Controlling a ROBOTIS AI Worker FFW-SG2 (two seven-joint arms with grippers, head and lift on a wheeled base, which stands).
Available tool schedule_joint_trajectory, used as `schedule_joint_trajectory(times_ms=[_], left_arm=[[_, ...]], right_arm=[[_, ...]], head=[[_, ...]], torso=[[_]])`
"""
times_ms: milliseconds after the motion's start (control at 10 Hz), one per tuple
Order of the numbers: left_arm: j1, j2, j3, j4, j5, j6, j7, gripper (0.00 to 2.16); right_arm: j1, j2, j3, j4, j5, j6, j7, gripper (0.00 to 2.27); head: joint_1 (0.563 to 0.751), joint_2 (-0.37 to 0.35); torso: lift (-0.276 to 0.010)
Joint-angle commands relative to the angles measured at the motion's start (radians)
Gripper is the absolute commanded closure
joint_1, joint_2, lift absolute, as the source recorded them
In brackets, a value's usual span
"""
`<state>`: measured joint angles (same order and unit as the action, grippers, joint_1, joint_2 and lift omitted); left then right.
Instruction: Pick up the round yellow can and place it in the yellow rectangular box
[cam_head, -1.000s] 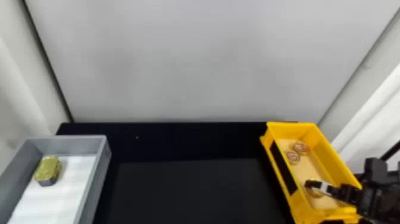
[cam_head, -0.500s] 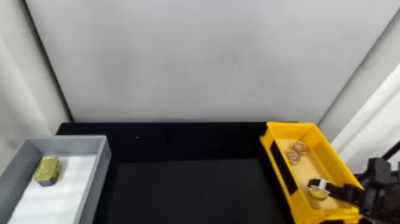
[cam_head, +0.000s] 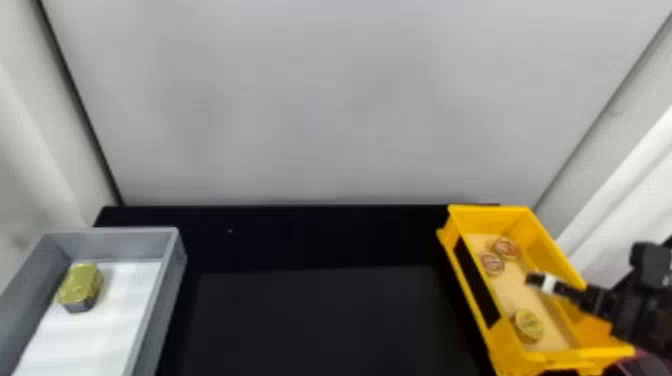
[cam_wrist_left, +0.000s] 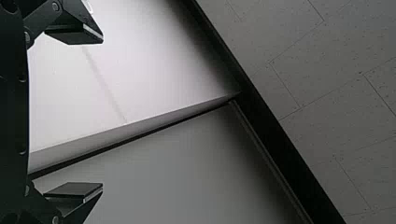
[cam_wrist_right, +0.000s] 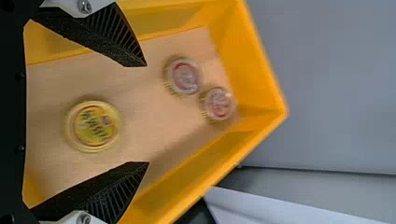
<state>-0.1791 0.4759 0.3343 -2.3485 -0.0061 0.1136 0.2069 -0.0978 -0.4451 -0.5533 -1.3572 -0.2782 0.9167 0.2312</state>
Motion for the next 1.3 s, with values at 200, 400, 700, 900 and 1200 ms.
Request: schedule_joint_trajectory(times_ms=[200, 400, 700, 900, 1200], left_arm=[[0.012, -0.014, 0.025, -0.003, 0.000, -0.005, 0.000, 0.16], [0.016, -0.023, 0.042, -0.003, -0.002, -0.017, 0.003, 0.16], [0.038, -0.022, 0.099, -0.018, -0.003, -0.021, 0.011, 0.16], [0.038, -0.012, 0.128, -0.023, -0.003, -0.028, 0.020, 0.16], [0.050, -0.005, 0.145, -0.026, -0.005, -0.040, 0.037, 0.16]], right_arm=[[-0.057, -0.003, 0.047, -0.651, -0.013, -0.048, -0.145, 0.03], [-0.100, -0.021, 0.098, -0.869, -0.012, -0.126, -0.339, 0.05], [-0.272, -0.020, 0.277, -0.974, 0.255, -0.335, -0.443, 0.08], [-0.398, -0.026, 0.339, -0.985, 0.386, -0.464, -0.431, 0.08], [-0.497, -0.052, 0.460, -1.027, 0.484, -0.611, -0.467, 0.08]], head=[[0.694, -0.171], [0.694, -0.171], [0.694, -0.171], [0.694, -0.171], [0.694, -0.171]], torso=[[-0.001], [-0.001], [-0.001], [-0.001], [-0.001]])
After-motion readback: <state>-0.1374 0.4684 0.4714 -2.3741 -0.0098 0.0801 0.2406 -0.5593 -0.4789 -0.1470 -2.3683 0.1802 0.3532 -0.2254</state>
